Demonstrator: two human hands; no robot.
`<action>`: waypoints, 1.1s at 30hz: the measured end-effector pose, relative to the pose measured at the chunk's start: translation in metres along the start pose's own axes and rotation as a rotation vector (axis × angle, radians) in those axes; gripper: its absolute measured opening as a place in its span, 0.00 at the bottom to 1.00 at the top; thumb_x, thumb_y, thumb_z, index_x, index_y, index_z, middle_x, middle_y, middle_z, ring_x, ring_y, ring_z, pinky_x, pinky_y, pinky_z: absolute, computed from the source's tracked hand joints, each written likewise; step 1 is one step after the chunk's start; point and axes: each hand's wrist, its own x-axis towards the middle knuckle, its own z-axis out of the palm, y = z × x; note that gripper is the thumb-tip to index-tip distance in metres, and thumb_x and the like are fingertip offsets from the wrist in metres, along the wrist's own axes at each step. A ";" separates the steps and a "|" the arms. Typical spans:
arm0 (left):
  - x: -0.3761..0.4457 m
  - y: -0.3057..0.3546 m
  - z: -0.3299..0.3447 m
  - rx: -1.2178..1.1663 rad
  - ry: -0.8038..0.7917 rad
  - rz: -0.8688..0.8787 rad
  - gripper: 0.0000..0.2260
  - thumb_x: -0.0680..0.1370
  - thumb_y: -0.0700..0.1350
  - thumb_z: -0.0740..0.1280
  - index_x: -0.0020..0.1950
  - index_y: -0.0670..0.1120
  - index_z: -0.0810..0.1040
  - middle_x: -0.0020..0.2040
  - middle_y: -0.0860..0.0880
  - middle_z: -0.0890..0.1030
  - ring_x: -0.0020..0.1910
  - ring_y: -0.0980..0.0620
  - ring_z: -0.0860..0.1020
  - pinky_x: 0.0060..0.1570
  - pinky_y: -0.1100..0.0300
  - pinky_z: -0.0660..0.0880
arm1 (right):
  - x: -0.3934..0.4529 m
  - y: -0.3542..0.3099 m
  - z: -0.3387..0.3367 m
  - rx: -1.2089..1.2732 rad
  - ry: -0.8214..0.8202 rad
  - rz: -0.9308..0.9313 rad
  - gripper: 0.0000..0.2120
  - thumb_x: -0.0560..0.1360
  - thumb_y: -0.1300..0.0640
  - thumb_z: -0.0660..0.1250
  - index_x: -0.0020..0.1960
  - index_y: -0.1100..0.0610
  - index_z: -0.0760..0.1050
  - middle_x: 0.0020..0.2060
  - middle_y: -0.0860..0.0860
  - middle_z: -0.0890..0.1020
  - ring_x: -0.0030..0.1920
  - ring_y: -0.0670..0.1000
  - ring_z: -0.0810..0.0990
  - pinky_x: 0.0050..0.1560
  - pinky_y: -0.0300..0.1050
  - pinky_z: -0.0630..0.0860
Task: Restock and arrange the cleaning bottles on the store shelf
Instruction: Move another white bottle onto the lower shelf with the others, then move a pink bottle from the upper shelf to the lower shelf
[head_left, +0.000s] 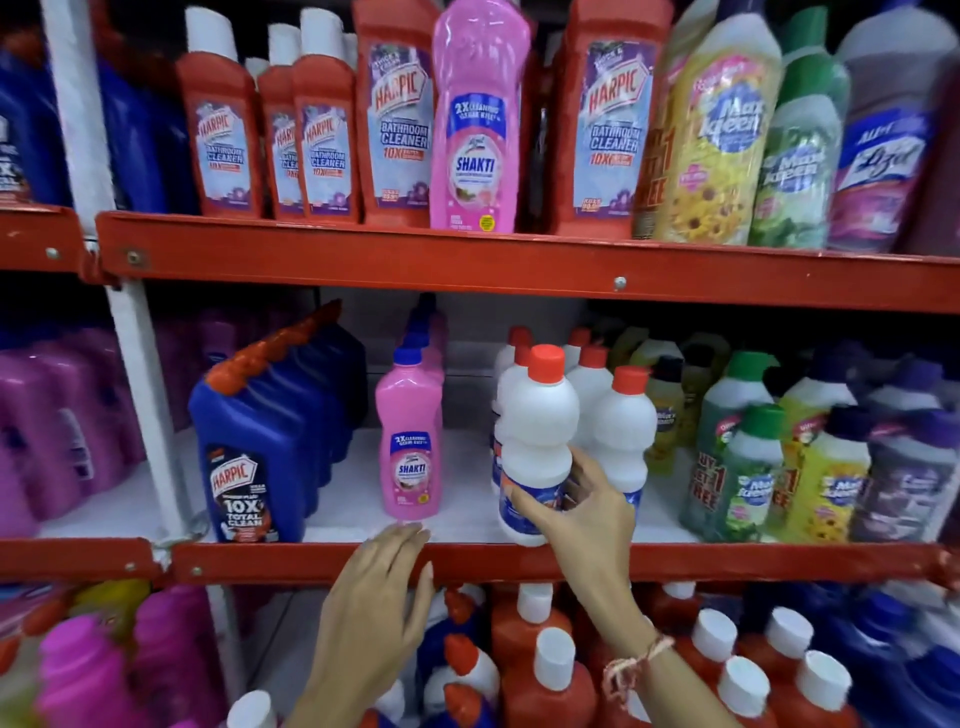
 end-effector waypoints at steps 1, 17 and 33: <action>-0.001 0.000 0.001 0.019 -0.017 0.000 0.26 0.81 0.55 0.50 0.58 0.42 0.82 0.56 0.47 0.85 0.57 0.48 0.82 0.61 0.55 0.73 | 0.003 0.004 0.000 -0.002 0.002 0.009 0.25 0.62 0.50 0.80 0.58 0.43 0.77 0.47 0.36 0.83 0.50 0.38 0.82 0.52 0.46 0.81; 0.003 -0.007 0.001 0.033 -0.097 -0.008 0.19 0.77 0.52 0.57 0.58 0.45 0.82 0.53 0.50 0.83 0.54 0.51 0.80 0.57 0.55 0.78 | 0.011 0.027 0.017 -0.103 0.007 0.074 0.29 0.64 0.48 0.79 0.63 0.50 0.76 0.50 0.42 0.83 0.52 0.46 0.82 0.52 0.43 0.80; 0.066 -0.017 -0.060 0.067 0.256 0.155 0.20 0.77 0.49 0.60 0.64 0.40 0.77 0.64 0.44 0.79 0.63 0.46 0.77 0.67 0.46 0.69 | 0.032 -0.097 0.015 -0.050 0.314 -0.404 0.17 0.73 0.57 0.73 0.60 0.57 0.76 0.57 0.51 0.78 0.58 0.50 0.77 0.58 0.38 0.73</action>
